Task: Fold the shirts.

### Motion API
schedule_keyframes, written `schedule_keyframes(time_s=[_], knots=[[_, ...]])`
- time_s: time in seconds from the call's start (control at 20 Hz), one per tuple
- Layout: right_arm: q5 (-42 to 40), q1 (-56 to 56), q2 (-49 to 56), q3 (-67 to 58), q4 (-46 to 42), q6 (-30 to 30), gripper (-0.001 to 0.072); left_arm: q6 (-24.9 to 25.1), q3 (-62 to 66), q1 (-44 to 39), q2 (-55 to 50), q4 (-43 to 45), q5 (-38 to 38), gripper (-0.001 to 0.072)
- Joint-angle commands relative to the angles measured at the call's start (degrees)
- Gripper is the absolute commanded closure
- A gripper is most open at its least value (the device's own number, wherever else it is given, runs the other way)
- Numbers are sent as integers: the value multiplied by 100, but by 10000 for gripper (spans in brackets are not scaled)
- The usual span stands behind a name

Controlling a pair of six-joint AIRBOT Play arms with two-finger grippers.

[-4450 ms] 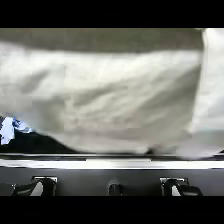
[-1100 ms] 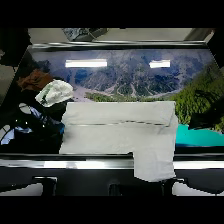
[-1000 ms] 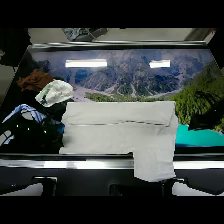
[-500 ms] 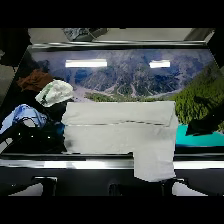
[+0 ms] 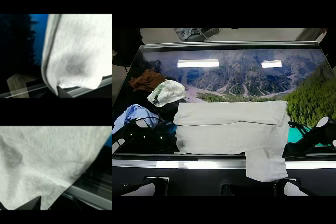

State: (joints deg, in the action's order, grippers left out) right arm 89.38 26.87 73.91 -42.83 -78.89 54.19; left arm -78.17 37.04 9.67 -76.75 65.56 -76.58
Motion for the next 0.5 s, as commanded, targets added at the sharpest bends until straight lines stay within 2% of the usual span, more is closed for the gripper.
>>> schedule_keyframes(time_s=[0.0, 0.3, 0.45], knots=[[-385, 0, -28, 450, 127, -42, 214, 24, -4, -4, 4, 42, 702, 668], [-498, 0, -26, 579, 129, 407, 215, 24, -4, -7, 4, 39, 706, 668], [-970, 0, -17, 863, 258, 437, 216, 44, -4, -4, 4, -42, 706, 668]])
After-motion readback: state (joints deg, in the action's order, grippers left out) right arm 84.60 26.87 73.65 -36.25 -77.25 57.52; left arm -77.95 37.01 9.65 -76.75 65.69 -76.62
